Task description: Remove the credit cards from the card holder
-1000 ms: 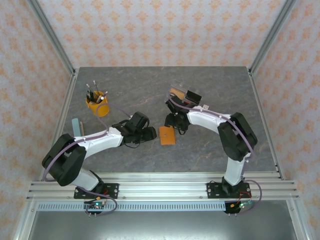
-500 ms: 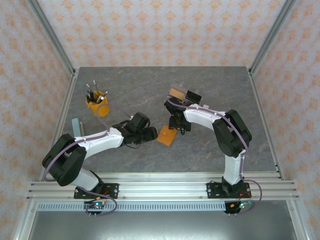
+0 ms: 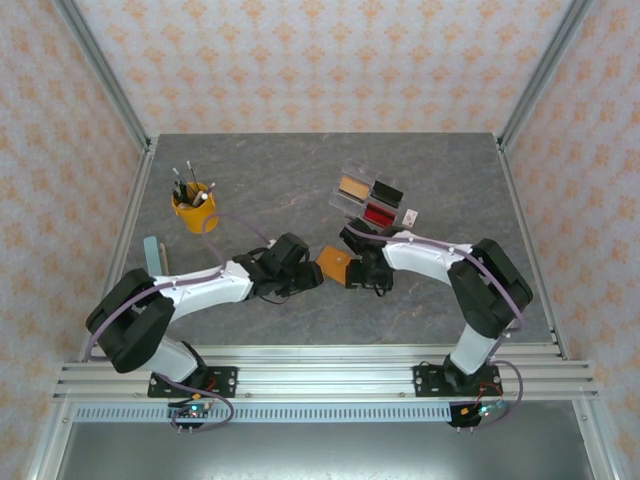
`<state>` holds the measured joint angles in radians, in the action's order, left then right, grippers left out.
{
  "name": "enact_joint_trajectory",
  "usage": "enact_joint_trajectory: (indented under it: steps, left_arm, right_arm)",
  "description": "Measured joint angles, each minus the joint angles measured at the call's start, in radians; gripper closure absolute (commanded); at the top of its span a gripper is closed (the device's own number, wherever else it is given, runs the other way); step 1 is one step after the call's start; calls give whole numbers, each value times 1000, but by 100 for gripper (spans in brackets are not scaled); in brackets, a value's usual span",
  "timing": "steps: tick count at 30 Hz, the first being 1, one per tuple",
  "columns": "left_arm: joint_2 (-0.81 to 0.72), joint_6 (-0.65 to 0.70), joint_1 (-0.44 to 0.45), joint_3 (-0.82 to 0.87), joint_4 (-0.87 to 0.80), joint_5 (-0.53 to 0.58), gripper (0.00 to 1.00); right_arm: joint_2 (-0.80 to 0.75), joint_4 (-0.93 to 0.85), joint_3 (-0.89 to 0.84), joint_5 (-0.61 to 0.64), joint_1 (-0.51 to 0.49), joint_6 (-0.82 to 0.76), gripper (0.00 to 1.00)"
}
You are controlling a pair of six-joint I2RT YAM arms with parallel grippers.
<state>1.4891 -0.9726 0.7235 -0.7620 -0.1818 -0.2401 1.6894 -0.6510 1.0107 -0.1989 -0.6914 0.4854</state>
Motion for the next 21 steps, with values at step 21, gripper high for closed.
enact_joint_trajectory:
  steps: [21]
  left_arm:
    - [87, -158, -2, 6, 135, 8, 47]
  right_arm:
    - [175, 87, 204, -110, 119, -78, 59]
